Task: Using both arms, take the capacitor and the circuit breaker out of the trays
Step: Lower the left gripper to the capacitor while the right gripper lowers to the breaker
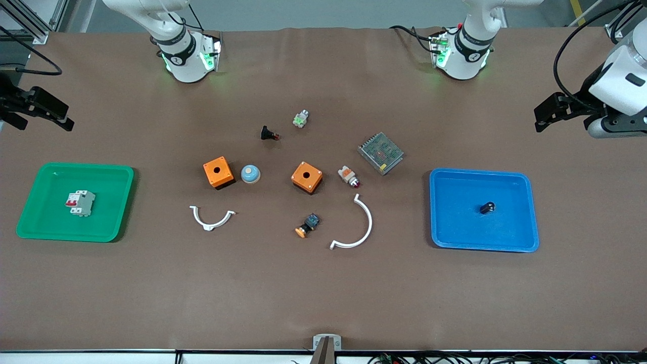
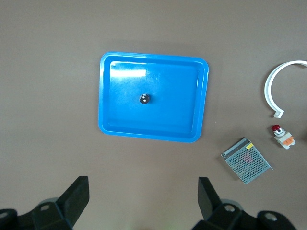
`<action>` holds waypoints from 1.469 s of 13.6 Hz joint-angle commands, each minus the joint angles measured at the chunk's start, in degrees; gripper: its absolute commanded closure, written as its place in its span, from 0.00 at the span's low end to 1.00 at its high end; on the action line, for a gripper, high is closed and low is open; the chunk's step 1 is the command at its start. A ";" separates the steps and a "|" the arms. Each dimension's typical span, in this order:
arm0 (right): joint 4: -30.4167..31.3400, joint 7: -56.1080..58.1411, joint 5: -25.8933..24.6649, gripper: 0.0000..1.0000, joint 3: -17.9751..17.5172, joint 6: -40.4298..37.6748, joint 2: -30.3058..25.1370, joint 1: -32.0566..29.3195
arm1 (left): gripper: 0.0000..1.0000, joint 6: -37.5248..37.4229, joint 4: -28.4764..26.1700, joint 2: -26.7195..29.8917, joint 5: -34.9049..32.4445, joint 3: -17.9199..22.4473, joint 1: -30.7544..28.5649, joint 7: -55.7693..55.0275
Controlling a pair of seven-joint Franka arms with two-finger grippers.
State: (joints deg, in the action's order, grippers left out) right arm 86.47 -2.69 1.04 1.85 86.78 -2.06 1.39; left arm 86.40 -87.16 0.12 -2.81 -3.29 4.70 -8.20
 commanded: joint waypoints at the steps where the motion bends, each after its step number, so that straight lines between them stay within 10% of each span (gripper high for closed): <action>1: -0.60 0.85 -0.69 0.00 -0.62 -0.65 0.30 -1.04 | 0.00 -0.36 0.93 -0.21 -0.71 -0.23 -0.22 1.26; 11: -0.51 0.76 -0.60 0.00 -0.70 -0.65 1.35 -0.78 | 0.00 7.27 -1.25 -11.18 -1.15 0.30 -2.85 0.12; 20: -0.78 1.02 -2.26 0.00 -0.61 2.68 10.31 -4.38 | 0.02 31.44 -17.67 -18.05 -0.97 0.22 -5.04 -1.20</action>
State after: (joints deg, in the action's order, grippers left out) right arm 86.67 -2.24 0.52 1.91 88.68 6.01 -1.79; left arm 113.34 -100.02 -18.97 -3.01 -2.78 1.48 -8.98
